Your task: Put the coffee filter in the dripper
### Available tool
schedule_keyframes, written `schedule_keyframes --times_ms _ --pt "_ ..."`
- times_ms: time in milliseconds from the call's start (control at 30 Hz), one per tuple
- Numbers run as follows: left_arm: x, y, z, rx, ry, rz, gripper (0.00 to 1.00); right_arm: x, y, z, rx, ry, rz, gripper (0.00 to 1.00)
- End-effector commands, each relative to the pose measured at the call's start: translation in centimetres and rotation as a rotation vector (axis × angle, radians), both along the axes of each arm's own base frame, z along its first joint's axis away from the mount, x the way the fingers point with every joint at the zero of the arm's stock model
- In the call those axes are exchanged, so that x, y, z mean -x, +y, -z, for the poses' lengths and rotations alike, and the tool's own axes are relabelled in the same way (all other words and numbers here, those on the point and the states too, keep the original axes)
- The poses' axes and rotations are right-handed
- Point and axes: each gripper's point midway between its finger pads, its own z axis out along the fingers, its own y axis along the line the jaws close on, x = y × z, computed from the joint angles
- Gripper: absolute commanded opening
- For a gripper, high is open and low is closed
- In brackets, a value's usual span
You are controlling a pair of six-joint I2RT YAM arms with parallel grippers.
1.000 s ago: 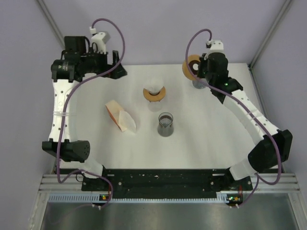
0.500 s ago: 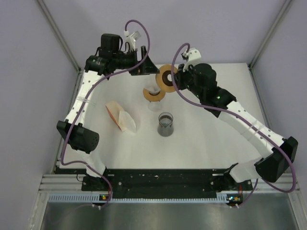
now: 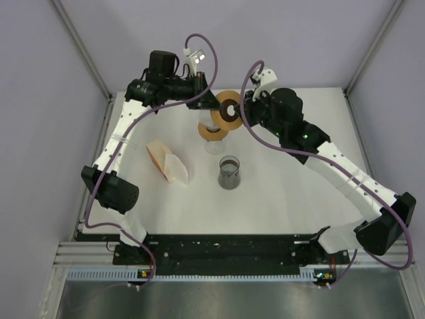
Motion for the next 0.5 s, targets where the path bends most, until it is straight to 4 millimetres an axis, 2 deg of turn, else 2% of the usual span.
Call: schedule_keyframes --times_ms 0,67,100,167,300,400,433,467 --pt "0.9 1.4 -1.6 -0.092 -0.179 0.013 0.00 2.1 1.1 -4.8 -0.055 -0.073 -0.131 0.18" --pt "0.4 3.0 -2.0 -0.204 -0.302 -0.033 0.00 2.9 0.7 -5.4 -0.050 -0.052 -0.173 0.43" --pt "0.1 3.9 -2.4 -0.263 -0.383 -0.049 0.00 3.2 0.3 -5.5 -0.052 -0.035 -0.189 0.52" --pt "-0.5 5.9 -2.8 -0.474 -0.601 -0.081 0.00 3.5 -0.7 -6.1 -0.075 -0.008 -0.191 0.61" --pt "1.8 6.7 -2.9 -0.952 -0.985 0.071 0.00 4.1 -3.1 -7.6 -0.108 0.021 -0.168 0.71" --pt "2.9 7.2 -2.1 -1.198 -1.152 0.167 0.00 5.1 -3.2 -8.0 -0.091 0.021 -0.201 0.85" --pt "3.1 7.4 -0.7 -1.282 -1.189 0.223 0.00 5.5 -3.0 -8.0 -0.087 0.021 -0.225 0.89" --pt "3.4 7.2 -0.7 -1.326 -1.262 0.245 0.00 5.6 -2.7 -7.6 -0.079 0.036 -0.240 0.89"
